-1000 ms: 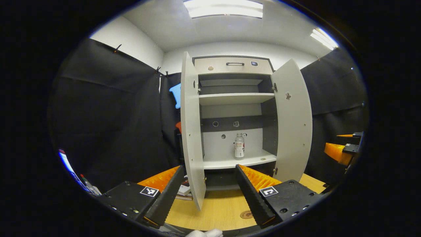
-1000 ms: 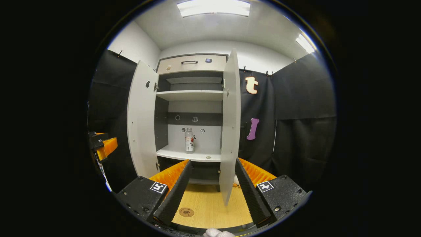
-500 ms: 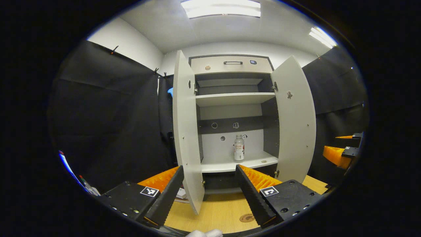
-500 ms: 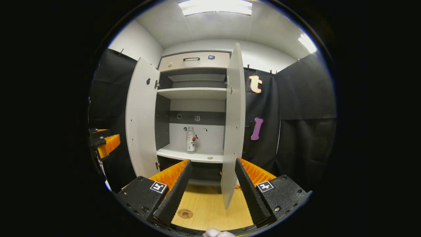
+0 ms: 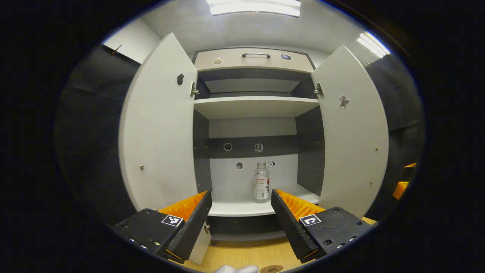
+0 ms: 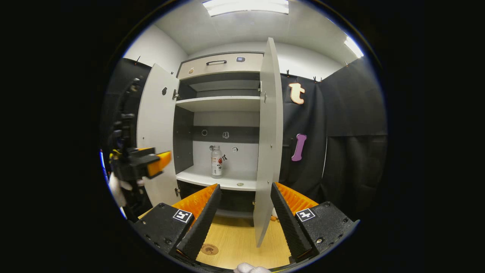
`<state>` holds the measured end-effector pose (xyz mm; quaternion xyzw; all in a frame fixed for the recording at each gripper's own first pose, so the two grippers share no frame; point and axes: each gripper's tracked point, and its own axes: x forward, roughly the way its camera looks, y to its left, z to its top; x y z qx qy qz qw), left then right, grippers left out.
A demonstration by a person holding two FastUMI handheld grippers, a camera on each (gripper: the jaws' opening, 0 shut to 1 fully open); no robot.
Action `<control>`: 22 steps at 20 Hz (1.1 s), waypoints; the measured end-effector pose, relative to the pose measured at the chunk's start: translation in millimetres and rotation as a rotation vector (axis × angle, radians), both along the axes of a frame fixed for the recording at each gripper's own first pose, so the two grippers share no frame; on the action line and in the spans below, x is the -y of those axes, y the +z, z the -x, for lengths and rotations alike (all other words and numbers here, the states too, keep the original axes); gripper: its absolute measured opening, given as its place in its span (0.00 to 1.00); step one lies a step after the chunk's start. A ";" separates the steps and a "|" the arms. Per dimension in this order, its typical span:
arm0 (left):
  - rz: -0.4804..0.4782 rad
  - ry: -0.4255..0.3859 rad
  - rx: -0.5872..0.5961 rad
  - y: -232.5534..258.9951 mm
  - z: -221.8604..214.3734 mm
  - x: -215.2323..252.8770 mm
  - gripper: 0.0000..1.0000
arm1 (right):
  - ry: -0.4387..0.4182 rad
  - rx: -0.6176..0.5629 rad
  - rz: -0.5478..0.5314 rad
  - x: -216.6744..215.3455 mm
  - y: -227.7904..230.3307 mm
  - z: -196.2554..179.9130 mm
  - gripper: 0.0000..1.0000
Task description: Grasp the bottle in the cabinet with the left hand and place it on the coaster, then close the right door with the right hand and the left door with the left hand.
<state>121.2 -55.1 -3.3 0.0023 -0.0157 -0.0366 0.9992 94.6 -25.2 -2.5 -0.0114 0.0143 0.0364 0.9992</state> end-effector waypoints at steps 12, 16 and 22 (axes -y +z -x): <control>0.006 0.025 -0.073 -38.6 -213.6 59.5 0.96 | 0.025 0.002 0.048 4.8 13.1 -31.8 0.82; -0.022 0.057 -0.101 -59.1 -257.5 59.9 0.96 | 0.031 -0.020 0.070 4.8 5.4 -38.8 0.82; -0.005 0.055 -0.123 -72.3 -284.9 71.1 0.96 | 0.031 -0.042 0.075 11.0 0.6 -44.0 0.82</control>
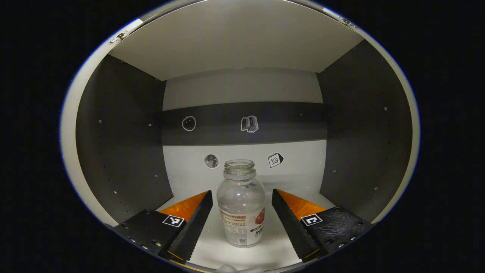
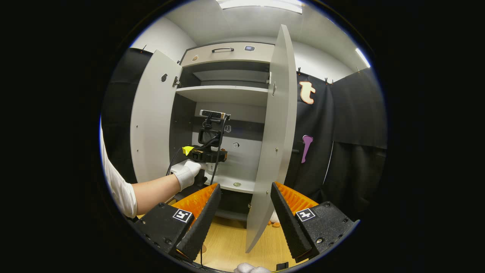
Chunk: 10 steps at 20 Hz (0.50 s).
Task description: Grasp the bottle in the cabinet with the left hand and place it on the coaster, then close the right door with the right hand and the left door with the left hand.
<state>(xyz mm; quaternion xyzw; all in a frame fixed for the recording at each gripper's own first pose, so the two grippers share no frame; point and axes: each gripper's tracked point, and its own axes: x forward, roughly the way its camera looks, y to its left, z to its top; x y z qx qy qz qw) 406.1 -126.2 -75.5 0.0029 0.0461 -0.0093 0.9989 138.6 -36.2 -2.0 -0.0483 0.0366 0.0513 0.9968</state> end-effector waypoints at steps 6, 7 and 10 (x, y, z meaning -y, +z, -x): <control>0.028 -0.006 -0.023 -5.4 -4.9 -1.8 0.77 | -0.010 0.011 0.008 11.0 1.4 1.6 0.82; 0.040 -0.009 -0.024 -2.8 -1.2 -4.1 0.77 | -0.011 0.016 0.008 12.2 1.6 3.1 0.82; 0.049 -0.021 0.010 17.2 30.0 -21.0 0.75 | -0.015 0.029 -0.003 14.2 3.7 8.9 0.82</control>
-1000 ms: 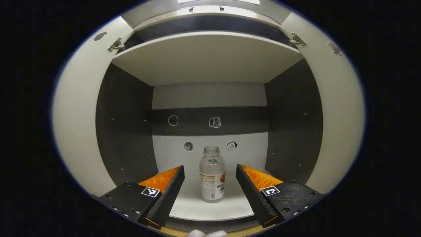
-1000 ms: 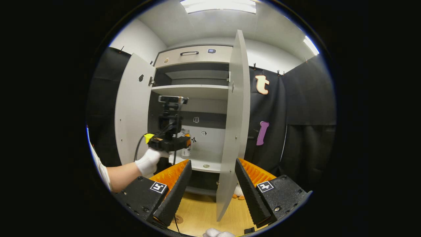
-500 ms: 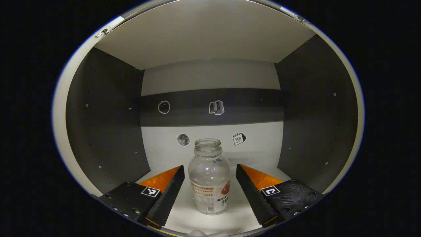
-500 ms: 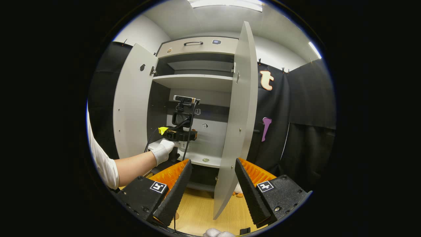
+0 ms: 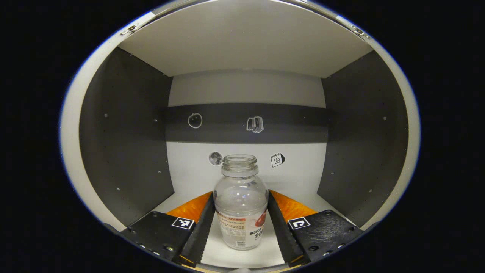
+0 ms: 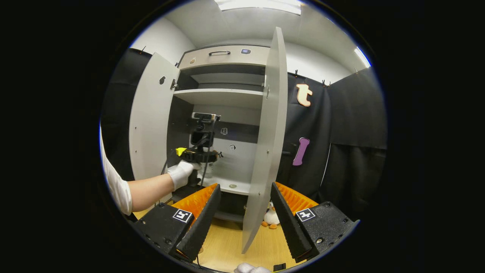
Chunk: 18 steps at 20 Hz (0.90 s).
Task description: Grasp the bottle in the cabinet with the left hand and place it on the coaster, then close the right door with the right hand and the left door with the left hand.
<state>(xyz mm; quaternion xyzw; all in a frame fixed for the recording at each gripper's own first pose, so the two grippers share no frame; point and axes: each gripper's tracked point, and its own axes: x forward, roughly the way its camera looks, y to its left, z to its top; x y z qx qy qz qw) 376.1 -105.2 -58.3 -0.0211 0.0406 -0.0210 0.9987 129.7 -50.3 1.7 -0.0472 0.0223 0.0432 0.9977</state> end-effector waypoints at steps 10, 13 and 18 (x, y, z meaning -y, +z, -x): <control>-0.050 -0.134 0.154 50.2 161.1 -25.7 0.75 | -0.043 -0.029 -0.088 9.6 -27.7 39.8 0.82; -0.058 -0.140 0.146 31.8 202.0 -27.9 0.74 | -0.068 -0.041 -0.104 18.5 -33.9 52.6 0.82; 0.001 -0.172 0.039 -36.5 252.8 -22.1 0.77 | -0.098 -0.049 -0.108 28.9 -39.5 71.2 0.82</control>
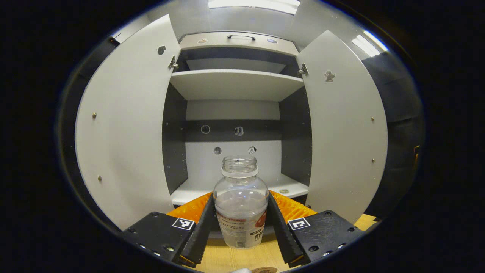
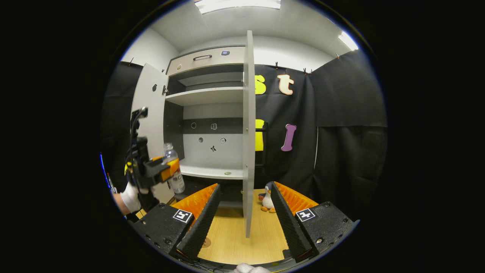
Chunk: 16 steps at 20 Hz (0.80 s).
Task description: Grasp the bottle in the cabinet with the left hand and place it on the coaster, then close the right door with the right hand and the left door with the left hand.
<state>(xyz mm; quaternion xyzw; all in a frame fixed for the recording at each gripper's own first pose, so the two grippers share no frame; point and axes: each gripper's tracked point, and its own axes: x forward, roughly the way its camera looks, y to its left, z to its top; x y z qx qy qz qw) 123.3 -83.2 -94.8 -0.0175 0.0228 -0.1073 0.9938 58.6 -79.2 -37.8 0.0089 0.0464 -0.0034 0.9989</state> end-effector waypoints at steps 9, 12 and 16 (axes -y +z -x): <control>0.015 -0.073 -0.185 -156.3 66.0 34.9 0.75 | 0.004 -0.076 0.001 10.3 -13.4 12.4 0.82; 0.028 -0.075 -0.188 -193.2 77.5 49.0 0.75 | 0.006 -0.112 0.007 14.2 -20.0 8.4 0.82; -0.025 -0.063 -0.171 -234.5 84.1 56.7 0.75 | 0.033 -0.146 0.012 6.3 -26.5 1.0 0.82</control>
